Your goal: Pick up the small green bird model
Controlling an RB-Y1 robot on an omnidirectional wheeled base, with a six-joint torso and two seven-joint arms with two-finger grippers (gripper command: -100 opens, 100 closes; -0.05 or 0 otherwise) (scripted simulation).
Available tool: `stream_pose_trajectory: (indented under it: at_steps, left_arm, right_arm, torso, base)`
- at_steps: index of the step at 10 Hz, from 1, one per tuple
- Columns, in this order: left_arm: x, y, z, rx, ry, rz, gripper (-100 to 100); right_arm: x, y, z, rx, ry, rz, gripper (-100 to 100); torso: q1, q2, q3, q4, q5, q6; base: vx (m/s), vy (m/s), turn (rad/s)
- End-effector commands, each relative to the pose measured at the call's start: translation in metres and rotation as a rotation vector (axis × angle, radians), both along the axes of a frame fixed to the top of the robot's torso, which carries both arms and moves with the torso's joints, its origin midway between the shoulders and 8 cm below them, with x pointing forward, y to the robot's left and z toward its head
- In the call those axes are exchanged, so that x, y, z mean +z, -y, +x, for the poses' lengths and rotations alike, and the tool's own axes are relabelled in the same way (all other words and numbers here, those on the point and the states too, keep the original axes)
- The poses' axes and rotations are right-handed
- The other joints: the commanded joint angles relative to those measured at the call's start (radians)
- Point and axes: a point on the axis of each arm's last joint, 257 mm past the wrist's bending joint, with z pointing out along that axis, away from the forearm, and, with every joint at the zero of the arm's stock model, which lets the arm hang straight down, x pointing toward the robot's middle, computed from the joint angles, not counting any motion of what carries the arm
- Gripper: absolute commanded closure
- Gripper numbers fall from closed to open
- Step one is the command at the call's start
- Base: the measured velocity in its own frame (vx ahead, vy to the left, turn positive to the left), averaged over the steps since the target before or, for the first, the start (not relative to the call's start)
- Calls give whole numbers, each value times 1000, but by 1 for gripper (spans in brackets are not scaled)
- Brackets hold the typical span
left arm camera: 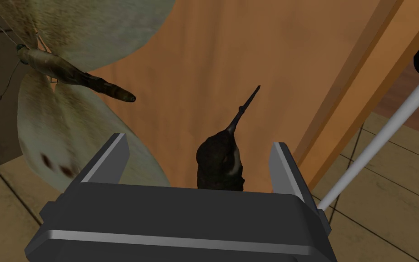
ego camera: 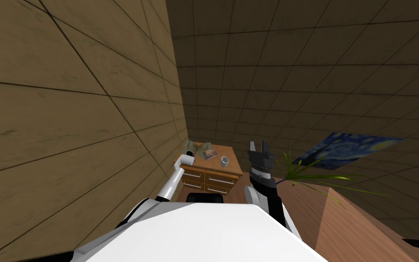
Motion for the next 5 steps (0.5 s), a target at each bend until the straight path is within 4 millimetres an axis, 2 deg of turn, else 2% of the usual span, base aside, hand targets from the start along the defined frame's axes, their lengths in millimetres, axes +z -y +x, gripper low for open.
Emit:
stream_pose_trajectory:
  at_steps: [1,5]
  left_arm:
    - [0,0,0,0,0,0,100]
    - [0,0,0,0,-1,0,100]
  right_arm:
    - [0,0,0,0,0,0,0]
    - [0,0,0,0,0,0,0]
  torso:
    - [0,0,0,0,0,0]
    - [0,1,1,0,0,0]
  base:
    - [0,0,0]
    - [0,0,0]
